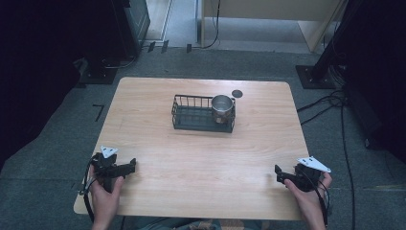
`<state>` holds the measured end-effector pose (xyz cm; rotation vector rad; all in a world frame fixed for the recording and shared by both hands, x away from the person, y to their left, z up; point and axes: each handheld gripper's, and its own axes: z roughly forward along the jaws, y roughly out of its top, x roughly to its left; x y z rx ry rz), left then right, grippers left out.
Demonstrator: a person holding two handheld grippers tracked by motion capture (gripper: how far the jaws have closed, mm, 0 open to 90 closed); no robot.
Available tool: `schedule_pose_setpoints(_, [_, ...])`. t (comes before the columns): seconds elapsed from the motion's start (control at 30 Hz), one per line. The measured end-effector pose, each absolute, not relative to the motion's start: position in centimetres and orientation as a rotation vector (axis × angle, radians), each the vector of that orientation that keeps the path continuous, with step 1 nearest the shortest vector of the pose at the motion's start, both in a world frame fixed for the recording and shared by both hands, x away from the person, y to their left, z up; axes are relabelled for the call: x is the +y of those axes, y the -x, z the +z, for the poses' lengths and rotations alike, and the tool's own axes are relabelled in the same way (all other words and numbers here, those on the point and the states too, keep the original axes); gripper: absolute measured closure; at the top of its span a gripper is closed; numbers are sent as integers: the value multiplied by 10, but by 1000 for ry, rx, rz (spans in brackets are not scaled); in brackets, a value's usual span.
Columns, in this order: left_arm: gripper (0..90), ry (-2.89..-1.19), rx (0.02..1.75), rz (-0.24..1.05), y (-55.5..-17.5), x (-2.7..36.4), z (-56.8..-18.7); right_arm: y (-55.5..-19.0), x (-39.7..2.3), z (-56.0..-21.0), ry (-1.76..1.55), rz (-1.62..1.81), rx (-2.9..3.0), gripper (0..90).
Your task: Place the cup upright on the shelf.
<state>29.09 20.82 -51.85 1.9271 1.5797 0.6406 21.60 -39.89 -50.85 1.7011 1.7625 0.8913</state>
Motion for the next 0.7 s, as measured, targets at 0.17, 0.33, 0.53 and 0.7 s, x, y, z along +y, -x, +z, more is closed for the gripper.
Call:
schedule_pose_setpoints(0.17, [0,-1927,1580,640,-291,208,-519,-209,-407,-515,-1726,855,1753,2])
schedule_pose_setpoints(0.33, [0,-1928,1580,640,-291,208,-518,-203,-411,-520,-1740,820,1764,2])
schedule_pose_setpoints(0.53, [0,-1927,1580,641,-291,208,-519,-201,-412,-526,-1744,774,1771,2])
schedule_pose_setpoints(0.7, [0,-1927,1580,641,-291,208,-519,-201,-411,-528,-1747,772,1780,3])
